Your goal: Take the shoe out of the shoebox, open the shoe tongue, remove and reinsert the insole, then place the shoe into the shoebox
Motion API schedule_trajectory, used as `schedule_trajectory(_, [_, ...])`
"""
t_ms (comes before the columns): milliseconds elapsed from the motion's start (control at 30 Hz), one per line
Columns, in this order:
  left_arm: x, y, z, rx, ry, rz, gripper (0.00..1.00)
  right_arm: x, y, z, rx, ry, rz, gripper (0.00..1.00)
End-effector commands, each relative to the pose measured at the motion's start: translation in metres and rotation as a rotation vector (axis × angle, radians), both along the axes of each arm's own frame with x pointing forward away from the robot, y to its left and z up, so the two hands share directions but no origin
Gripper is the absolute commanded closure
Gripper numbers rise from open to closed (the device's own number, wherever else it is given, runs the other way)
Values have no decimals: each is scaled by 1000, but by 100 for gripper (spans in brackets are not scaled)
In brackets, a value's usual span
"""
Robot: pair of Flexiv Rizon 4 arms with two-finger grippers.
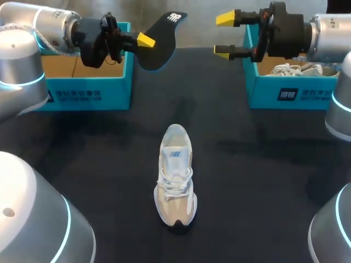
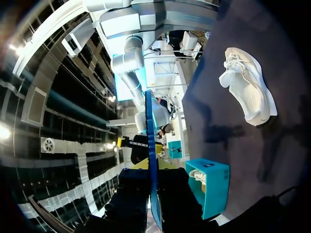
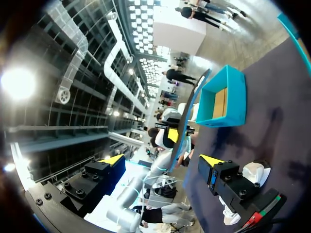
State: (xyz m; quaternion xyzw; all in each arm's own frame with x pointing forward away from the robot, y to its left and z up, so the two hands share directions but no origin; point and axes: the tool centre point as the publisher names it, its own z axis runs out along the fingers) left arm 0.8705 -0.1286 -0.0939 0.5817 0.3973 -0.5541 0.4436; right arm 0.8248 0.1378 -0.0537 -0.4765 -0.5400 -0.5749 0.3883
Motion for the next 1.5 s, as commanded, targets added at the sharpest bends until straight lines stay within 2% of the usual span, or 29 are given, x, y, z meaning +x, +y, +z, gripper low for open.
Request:
schedule_trajectory(33, [0,-1,-1,-2,-2,2,100,6,2,-10,-8,22,-1,0])
schedule_trajectory(400, [0,-1,-1,-2,-2,2,100,19,8,-24,-18,50,4,0])
schedule_trajectory(633, [0,-1,-1,-2,-2,2,100,29,24,-35,-11,72,39,0])
schedule_trajectory(900, [0,-1,-1,-2,-2,2,100,46,51,-36,-25,79,117,0])
schedule_trajectory(1133, [0,-1,-1,-2,-2,2,100,59,63,-39,-32,85,148,1])
schedule_trajectory(1233, [0,-1,-1,-2,-2,2,100,62,65,-39,-42,89,153,17])
schedule_trajectory(1333, [0,-1,-1,-2,-2,2,100,64,65,-38,-55,84,158,27])
schedule_trajectory(1400, [0,-1,-1,-2,-2,2,100,64,65,-38,-59,84,157,45])
schedule_trajectory(1433, [0,-1,-1,-2,-2,2,100,64,66,-38,-60,83,157,50])
schedule_trajectory(1500, [0,-1,-1,-2,-2,2,100,64,68,-38,-64,84,160,52])
